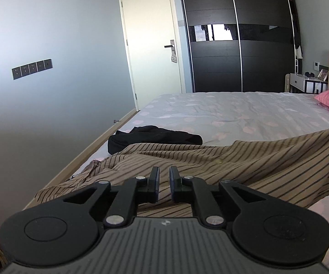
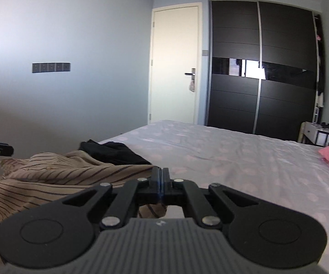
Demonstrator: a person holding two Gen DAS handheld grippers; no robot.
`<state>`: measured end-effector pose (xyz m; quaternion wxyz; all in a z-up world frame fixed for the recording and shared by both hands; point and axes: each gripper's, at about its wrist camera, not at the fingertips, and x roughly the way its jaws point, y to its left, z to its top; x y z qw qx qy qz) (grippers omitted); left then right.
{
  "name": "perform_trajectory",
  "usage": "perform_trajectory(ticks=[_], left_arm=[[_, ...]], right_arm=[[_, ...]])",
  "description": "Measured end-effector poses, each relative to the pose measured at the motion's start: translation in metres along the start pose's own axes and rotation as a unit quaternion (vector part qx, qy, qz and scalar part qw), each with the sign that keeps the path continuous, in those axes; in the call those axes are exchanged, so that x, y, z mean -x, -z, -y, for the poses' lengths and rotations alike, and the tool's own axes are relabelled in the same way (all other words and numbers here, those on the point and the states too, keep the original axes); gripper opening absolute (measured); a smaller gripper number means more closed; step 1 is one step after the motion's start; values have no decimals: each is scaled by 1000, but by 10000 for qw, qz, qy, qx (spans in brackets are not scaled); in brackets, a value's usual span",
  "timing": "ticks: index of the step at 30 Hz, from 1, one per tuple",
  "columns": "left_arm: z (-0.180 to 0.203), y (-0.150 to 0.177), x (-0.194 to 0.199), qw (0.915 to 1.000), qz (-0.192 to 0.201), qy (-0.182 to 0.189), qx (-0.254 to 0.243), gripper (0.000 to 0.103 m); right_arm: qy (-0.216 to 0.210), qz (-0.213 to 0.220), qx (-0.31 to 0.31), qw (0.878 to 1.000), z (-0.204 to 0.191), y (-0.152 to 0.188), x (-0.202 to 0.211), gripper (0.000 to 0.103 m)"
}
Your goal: Fold clothes
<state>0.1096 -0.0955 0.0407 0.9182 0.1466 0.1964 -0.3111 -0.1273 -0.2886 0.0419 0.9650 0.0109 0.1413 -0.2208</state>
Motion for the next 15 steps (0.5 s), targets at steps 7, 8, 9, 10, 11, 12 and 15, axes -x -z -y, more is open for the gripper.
perform_trajectory(ticks=[7, 8, 9, 10, 11, 12, 15], left_arm=[[29, 8, -7, 9990, -288, 319, -157, 9], [34, 10, -9, 9985, -353, 376, -170, 10], [39, 12, -10, 9981, -409, 419, -193, 11], [45, 13, -11, 9976, -460, 474, -223, 11], [50, 15, -12, 9970, -498, 529, -251, 13], [55, 16, -13, 9965, -534, 583, -278, 14], [72, 23, -15, 9943, -650, 738, -422, 15]], right_arm=[[1250, -411, -237, 9910, 93, 48, 58, 0], [1433, -483, -180, 9883, 101, 56, 64, 0], [1626, -542, -142, 9851, 108, 64, 70, 0], [1816, -630, -206, 9811, 120, 71, 76, 0], [2003, -738, -311, 9764, 133, 79, 82, 0], [2343, -790, -368, 9683, 146, 86, 88, 0], [3259, -1017, -589, 9381, 192, 106, 105, 0]])
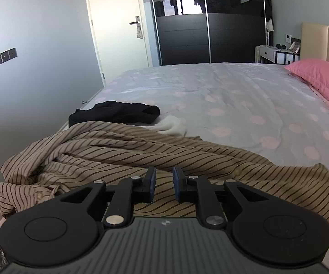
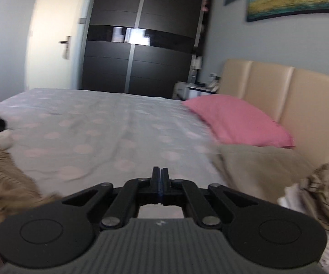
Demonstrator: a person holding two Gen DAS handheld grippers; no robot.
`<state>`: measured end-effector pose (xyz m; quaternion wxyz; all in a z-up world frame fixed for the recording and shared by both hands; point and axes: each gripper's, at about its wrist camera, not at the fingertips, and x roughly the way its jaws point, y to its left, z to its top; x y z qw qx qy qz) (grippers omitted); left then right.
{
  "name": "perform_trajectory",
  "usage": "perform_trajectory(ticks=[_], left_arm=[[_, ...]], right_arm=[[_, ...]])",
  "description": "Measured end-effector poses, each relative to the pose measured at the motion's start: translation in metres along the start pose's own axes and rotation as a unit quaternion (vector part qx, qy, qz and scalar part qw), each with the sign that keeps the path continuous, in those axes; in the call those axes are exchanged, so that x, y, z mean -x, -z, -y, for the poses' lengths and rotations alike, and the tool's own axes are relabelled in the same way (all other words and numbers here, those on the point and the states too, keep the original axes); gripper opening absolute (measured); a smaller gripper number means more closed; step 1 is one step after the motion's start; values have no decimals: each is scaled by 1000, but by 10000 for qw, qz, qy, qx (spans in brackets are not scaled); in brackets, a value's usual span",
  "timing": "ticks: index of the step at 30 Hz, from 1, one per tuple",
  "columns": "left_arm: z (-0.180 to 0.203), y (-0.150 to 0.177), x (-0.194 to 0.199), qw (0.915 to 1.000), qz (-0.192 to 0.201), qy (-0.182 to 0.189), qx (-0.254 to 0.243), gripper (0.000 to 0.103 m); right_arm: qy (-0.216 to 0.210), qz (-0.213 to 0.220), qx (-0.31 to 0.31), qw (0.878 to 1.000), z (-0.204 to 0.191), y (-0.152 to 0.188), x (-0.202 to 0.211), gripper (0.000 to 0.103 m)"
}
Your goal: Fold clothes
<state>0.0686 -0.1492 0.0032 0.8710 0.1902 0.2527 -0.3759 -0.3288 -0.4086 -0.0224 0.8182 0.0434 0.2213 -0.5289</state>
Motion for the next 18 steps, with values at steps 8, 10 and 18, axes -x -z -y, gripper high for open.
perform_trajectory(ticks=[8, 10, 18], left_arm=[[56, 16, -25, 9963, -413, 474, -588, 27], [71, 19, -26, 9948, -431, 567, -730, 35], [119, 52, -28, 9795, -747, 1196, -1436, 58]], right_arm=[[-645, -1506, -684, 9841, 50, 48, -35, 5], [-932, -1567, -506, 9819, 28, 56, -33, 6], [-2358, -1848, -169, 9539, -46, 86, -15, 45]])
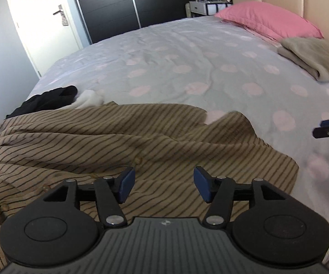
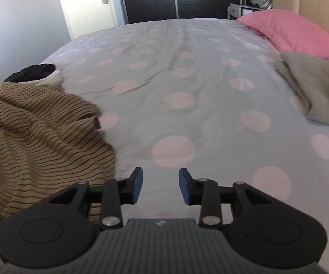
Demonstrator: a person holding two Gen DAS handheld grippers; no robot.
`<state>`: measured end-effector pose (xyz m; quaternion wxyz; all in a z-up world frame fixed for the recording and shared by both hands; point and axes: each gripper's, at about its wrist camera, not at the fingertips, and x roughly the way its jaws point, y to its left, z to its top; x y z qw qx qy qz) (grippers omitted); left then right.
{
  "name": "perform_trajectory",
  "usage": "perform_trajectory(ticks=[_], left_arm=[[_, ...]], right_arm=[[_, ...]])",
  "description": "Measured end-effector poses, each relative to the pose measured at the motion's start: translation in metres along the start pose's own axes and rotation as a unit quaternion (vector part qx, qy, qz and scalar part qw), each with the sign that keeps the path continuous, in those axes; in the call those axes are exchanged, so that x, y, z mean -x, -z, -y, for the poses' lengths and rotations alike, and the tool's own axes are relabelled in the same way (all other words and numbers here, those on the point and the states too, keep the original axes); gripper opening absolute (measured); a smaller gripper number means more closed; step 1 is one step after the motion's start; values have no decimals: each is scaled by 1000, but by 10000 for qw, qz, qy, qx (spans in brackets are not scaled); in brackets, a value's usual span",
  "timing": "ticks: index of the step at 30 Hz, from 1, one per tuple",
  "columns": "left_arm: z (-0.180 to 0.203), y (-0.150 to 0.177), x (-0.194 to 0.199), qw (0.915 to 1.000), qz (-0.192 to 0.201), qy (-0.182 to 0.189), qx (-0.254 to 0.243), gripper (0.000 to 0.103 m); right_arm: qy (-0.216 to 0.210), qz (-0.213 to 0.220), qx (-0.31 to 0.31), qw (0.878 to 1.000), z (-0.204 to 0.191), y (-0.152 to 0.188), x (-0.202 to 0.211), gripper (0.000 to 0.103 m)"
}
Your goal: Fold clothes
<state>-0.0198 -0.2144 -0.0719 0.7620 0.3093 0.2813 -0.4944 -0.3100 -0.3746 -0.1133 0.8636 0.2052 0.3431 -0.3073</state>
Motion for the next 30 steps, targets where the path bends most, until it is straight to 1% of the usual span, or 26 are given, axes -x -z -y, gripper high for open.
perform_trajectory(ticks=[2, 4, 7, 9, 11, 15, 18, 21, 22, 23, 25, 26, 27, 28, 29, 30], left_arm=[[13, 12, -4, 9995, -159, 172, -199, 61], [26, 26, -8, 9980, -322, 389, -388, 62], [45, 47, -15, 9940, -573, 488, -800, 67], [55, 63, -19, 9900, -709, 440, -1135, 67], [59, 78, -22, 9870, -793, 213, -1380, 67], [49, 97, -25, 9837, -925, -302, -1512, 68], [39, 106, -30, 9818, -1078, -568, -1455, 68], [30, 107, -34, 9794, -1168, -863, -1404, 68], [26, 107, -37, 9789, -1239, -931, -1332, 68], [23, 107, -39, 9783, -1314, -995, -1253, 68], [15, 105, -45, 9769, -1495, -1076, -1082, 67], [13, 104, -47, 9770, -1538, -1081, -1010, 61], [10, 104, -48, 9770, -1574, -1087, -939, 44], [8, 103, -50, 9770, -1610, -1092, -869, 32], [7, 101, -48, 9775, -1584, -1113, -834, 17], [6, 99, -46, 9780, -1552, -1136, -804, 9]], right_arm=[[-208, -116, 59, 9997, -15, 5, -9, 50], [-393, -240, 99, 9989, -29, 9, -19, 52], [-579, -446, 127, 9972, -45, 13, -33, 55], [-676, -603, 196, 9957, -54, 15, -41, 62], [-754, -756, 265, 9939, -62, 16, -49, 65], [-781, -986, 318, 9916, -72, 22, -64, 65], [-786, -1110, 272, 9903, -73, 26, -71, 65], [-794, -1192, 259, 9893, -75, 28, -75, 65], [-782, -1200, 286, 9893, -76, 28, -76, 64], [-760, -1195, 331, 9894, -77, 28, -76, 59], [-693, -1158, 456, 9898, -80, 29, -76, 47], [-654, -1134, 514, 9901, -81, 29, -75, 33], [-621, -1102, 554, 9904, -82, 29, -75, 19], [-598, -1063, 561, 9909, -81, 28, -74, 11], [-559, -983, 574, 9919, -81, 27, -71, 6], [-507, -879, 598, 9930, -82, 26, -68, 4]])
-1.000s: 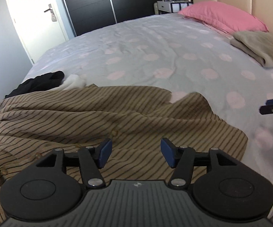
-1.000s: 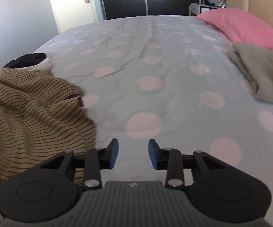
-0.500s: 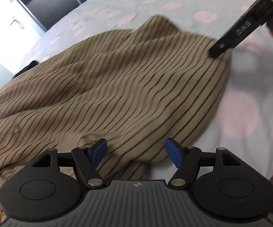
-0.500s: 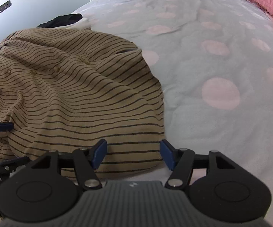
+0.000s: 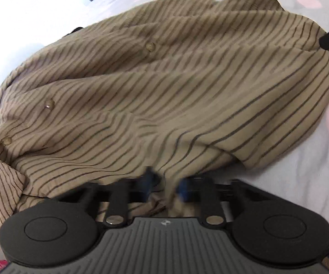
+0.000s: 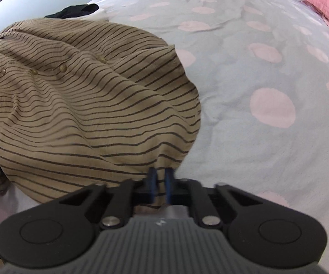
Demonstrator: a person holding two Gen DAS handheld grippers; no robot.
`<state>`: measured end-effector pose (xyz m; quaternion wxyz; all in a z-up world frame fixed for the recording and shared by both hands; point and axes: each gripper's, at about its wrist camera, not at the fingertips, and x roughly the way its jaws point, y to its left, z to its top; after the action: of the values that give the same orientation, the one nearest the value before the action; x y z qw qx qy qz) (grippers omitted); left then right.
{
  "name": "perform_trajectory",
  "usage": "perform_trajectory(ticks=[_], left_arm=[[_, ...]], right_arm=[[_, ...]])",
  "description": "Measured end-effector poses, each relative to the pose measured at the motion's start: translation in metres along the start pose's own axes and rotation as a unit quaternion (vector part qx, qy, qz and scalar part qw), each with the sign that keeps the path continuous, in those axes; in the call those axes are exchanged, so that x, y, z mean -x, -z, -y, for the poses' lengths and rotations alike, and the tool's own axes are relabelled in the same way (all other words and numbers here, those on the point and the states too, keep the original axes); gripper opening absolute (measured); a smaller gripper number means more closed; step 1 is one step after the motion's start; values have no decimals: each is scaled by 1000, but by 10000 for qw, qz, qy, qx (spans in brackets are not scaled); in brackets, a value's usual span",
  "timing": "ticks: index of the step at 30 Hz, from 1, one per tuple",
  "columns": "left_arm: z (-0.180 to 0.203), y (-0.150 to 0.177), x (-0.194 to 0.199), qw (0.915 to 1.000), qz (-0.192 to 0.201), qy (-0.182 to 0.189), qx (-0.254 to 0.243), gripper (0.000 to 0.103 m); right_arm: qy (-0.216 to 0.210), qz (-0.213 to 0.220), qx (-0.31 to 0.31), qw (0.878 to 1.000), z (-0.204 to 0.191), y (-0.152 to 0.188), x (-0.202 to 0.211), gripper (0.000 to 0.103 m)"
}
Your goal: Fold clothes
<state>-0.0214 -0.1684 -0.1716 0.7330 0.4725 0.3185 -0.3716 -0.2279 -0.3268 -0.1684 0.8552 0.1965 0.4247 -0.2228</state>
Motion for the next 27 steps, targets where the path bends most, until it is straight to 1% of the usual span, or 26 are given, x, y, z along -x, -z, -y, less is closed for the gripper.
perform_trajectory(ticks=[2, 4, 5, 7, 9, 12, 15, 17, 19, 21, 22, 24, 25, 27], left_arm=[[-4, -4, 11, 9995, 263, -73, 125, 3], [-6, -12, 25, 9978, 601, -177, 212, 1], [-6, -16, 32, 9967, 758, -169, 255, 1], [-5, -29, 51, 9931, 1074, -17, 465, 1], [2, -39, 67, 9897, 1299, 164, 577, 1], [17, -52, 90, 9837, 1626, 518, 564, 1], [35, -64, 115, 9736, 1933, 1103, 505, 1], [52, -72, 132, 9656, 2112, 1456, 425, 1], [68, -75, 142, 9600, 2160, 1748, 335, 2], [85, -78, 153, 9537, 2200, 2035, 244, 12], [89, -78, 153, 9514, 2217, 2122, 243, 14], [95, -75, 153, 9524, 2142, 2155, 237, 25], [96, -72, 153, 9550, 2083, 2097, 260, 27], [97, -68, 152, 9609, 1935, 1950, 358, 40]], right_arm=[[120, 199, 49, 9997, -2, -2, 6, 2], [412, 496, 142, 9978, -4, -6, 17, 1], [567, 664, 146, 9961, -4, -9, 23, 0], [936, 971, 33, 9909, 5, -17, 38, 0], [1298, 1249, -142, 9835, 19, -25, 54, 0], [1735, 1580, -482, 9709, 49, -36, 83, 0], [2213, 1885, -602, 9549, 72, -42, 113, 0], [2544, 1899, -772, 9451, 93, -40, 130, 0], [2866, 1873, -966, 9346, 116, -36, 146, 0], [3178, 1821, -1157, 9233, 139, -32, 162, 0], [3275, 1744, -1244, 9203, 148, -29, 167, 0], [3343, 1567, -1446, 9180, 165, -21, 174, 0], [3261, 1480, -1570, 9204, 171, -17, 175, 0], [3069, 1311, -1749, 9263, 178, -12, 174, 2]])
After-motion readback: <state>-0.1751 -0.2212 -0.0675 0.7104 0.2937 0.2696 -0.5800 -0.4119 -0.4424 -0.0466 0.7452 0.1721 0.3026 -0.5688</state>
